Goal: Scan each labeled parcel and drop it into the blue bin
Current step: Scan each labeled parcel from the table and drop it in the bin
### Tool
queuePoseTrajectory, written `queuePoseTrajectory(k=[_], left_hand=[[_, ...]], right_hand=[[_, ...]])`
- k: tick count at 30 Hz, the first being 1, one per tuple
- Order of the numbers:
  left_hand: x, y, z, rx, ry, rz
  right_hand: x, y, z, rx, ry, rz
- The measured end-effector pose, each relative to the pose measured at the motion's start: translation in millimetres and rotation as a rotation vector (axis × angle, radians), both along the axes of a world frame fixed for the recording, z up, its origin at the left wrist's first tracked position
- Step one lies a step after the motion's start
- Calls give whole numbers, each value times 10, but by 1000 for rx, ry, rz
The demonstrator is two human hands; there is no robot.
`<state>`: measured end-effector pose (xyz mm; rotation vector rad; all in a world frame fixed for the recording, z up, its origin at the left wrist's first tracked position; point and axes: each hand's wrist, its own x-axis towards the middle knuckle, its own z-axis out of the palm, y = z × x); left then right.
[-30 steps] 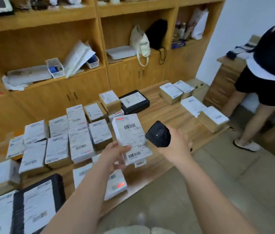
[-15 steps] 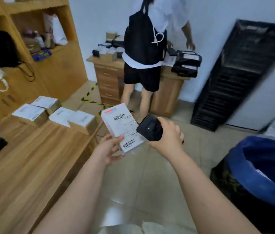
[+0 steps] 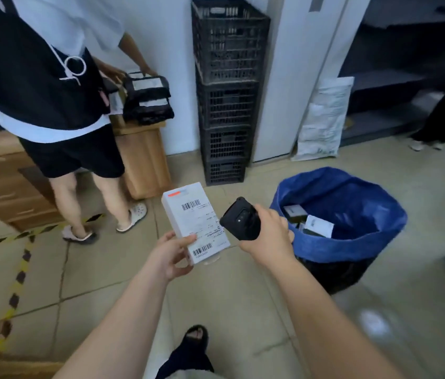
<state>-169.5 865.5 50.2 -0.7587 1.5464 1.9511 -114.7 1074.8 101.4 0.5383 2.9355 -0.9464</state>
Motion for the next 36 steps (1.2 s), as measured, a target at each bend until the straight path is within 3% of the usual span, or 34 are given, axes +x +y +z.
queuePoseTrajectory(k=[10, 19, 29, 36], left_hand=[[-1769, 1182, -165, -62, 12, -443], [-2394, 2534, -383, -132, -79, -743], [-2798, 4243, -918, -231, -116, -841], [-3071, 4966, -1733, -366, -167, -885]], right_hand=[[-866, 880, -255, -55, -53, -490], [-1063, 1835, -582, -75, -120, -824], [-1597, 3356, -1086, -150, -165, -887], [-1891, 4036, -1721, -228, -251, -984]])
